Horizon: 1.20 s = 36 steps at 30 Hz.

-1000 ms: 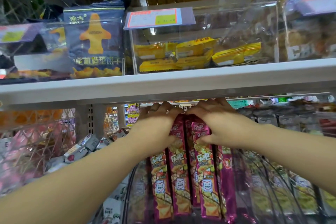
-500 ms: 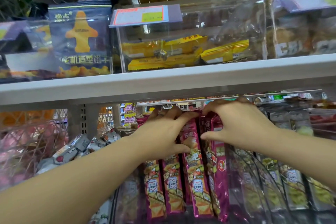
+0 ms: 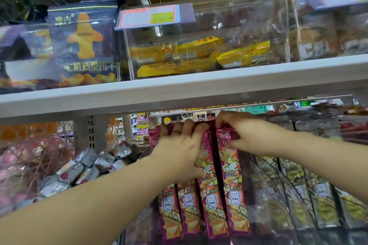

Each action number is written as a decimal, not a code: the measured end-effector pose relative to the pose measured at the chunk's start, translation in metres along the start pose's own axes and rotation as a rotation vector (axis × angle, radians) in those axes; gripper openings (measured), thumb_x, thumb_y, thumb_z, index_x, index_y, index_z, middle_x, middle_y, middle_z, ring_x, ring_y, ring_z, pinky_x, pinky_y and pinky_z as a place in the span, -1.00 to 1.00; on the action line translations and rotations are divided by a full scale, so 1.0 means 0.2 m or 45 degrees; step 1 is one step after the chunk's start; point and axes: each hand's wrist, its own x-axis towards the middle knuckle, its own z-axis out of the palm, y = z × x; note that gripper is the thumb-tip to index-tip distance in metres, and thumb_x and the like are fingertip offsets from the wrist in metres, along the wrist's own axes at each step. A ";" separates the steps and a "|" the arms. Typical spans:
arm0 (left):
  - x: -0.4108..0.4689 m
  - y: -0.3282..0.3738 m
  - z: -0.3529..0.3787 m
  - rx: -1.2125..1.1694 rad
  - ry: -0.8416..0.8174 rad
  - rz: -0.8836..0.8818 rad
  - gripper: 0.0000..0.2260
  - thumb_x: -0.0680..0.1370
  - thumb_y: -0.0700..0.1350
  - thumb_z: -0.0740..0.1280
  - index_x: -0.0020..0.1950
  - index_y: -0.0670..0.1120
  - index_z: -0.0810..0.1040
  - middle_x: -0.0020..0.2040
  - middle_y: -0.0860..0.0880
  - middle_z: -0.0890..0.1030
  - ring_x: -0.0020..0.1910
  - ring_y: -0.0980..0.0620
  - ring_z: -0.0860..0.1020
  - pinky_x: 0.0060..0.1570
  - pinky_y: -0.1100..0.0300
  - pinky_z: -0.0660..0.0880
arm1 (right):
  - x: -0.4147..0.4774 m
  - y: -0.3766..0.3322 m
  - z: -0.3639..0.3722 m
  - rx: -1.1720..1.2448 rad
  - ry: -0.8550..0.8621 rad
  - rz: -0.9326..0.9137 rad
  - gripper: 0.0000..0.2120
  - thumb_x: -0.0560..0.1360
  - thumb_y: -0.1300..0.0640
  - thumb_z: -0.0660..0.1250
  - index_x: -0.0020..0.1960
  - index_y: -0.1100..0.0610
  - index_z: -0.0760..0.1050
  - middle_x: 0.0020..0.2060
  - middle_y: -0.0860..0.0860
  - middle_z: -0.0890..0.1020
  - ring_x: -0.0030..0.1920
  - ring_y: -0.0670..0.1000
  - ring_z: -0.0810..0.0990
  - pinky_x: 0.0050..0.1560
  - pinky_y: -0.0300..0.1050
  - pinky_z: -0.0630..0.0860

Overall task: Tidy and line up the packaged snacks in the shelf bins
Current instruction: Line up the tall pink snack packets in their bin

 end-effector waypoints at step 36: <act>-0.83 -0.26 -0.33 -0.590 0.103 -0.221 -0.79 0.56 0.05 0.27 0.19 0.17 0.50 0.02 0.24 0.52 0.01 0.19 0.53 0.02 0.12 0.51 | -0.47 -0.77 -0.05 0.289 0.032 -0.209 -0.76 0.46 -0.08 0.35 0.11 -0.10 0.57 -0.05 -0.18 0.63 -0.05 -0.14 0.56 0.03 -0.09 0.50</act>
